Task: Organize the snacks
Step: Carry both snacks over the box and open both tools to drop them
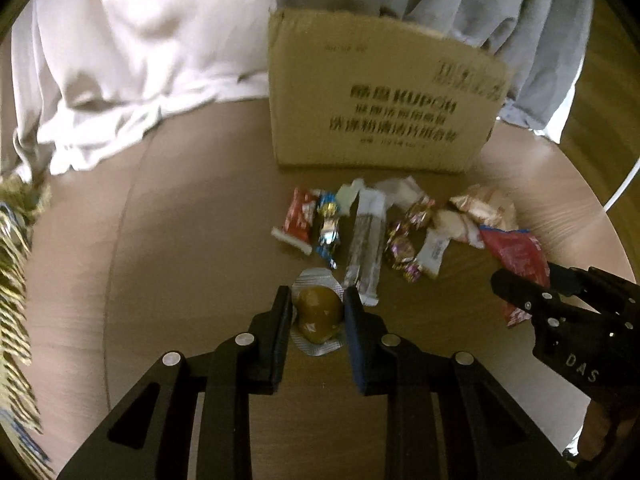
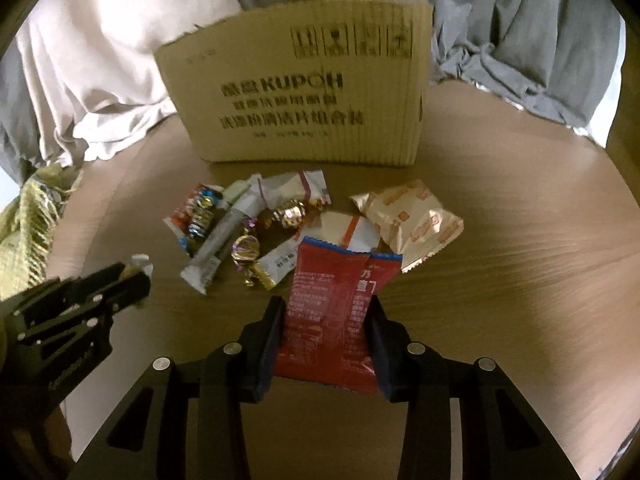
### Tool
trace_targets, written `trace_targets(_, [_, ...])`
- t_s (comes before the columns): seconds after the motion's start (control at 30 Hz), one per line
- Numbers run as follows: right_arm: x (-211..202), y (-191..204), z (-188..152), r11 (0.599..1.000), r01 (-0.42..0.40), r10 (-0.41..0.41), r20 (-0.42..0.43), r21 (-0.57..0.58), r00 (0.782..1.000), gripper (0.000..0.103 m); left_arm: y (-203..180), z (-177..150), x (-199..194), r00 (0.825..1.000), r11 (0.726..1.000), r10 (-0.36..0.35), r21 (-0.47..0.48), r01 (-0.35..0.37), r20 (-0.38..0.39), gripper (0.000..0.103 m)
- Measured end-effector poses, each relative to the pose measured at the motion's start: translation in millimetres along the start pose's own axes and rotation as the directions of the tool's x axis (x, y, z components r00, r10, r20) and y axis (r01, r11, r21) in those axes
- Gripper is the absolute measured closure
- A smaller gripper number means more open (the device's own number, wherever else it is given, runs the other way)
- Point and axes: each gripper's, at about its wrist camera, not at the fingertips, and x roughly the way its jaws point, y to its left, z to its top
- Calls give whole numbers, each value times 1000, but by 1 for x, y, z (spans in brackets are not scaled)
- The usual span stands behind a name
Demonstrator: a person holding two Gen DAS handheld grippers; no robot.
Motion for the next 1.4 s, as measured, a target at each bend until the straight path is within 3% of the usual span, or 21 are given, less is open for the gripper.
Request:
trace_targets(0.23, [-32, 3, 10, 999, -6, 10, 116, -38, 993, 62, -4, 20, -26, 996, 999, -43, 13, 42, 81, 77])
trace_targets(0.47, [-55, 8, 35, 996, -21, 39, 205, -88, 978, 62, -11, 60, -51, 978, 997, -60, 61, 49, 199, 77])
trace_targets(0.73, [-85, 9, 93, 993, -30, 72, 370, -116, 926, 62, -10, 126, -76, 942, 991, -124, 89, 102, 311, 77])
trace_targets(0.9, [-87, 10, 123, 991, -41, 91, 410, -128, 907, 62, -15, 162, -75, 930, 986, -135, 141, 91, 342, 77])
trace_targets(1.03, [-77, 8, 150, 989, -46, 100, 414, -137, 905, 62, -16, 194, -62, 935, 982, -146, 158, 99, 323, 77])
trace_targets(1.3, [-36, -5, 196, 990, -72, 110, 351, -120, 930, 62, -19, 239, -18, 959, 974, -178, 177, 140, 221, 77])
trace_targets(1.4, [-21, -9, 206, 989, -80, 117, 318, -126, 941, 62, -18, 247, -4, 968, 977, -160, 171, 127, 195, 75])
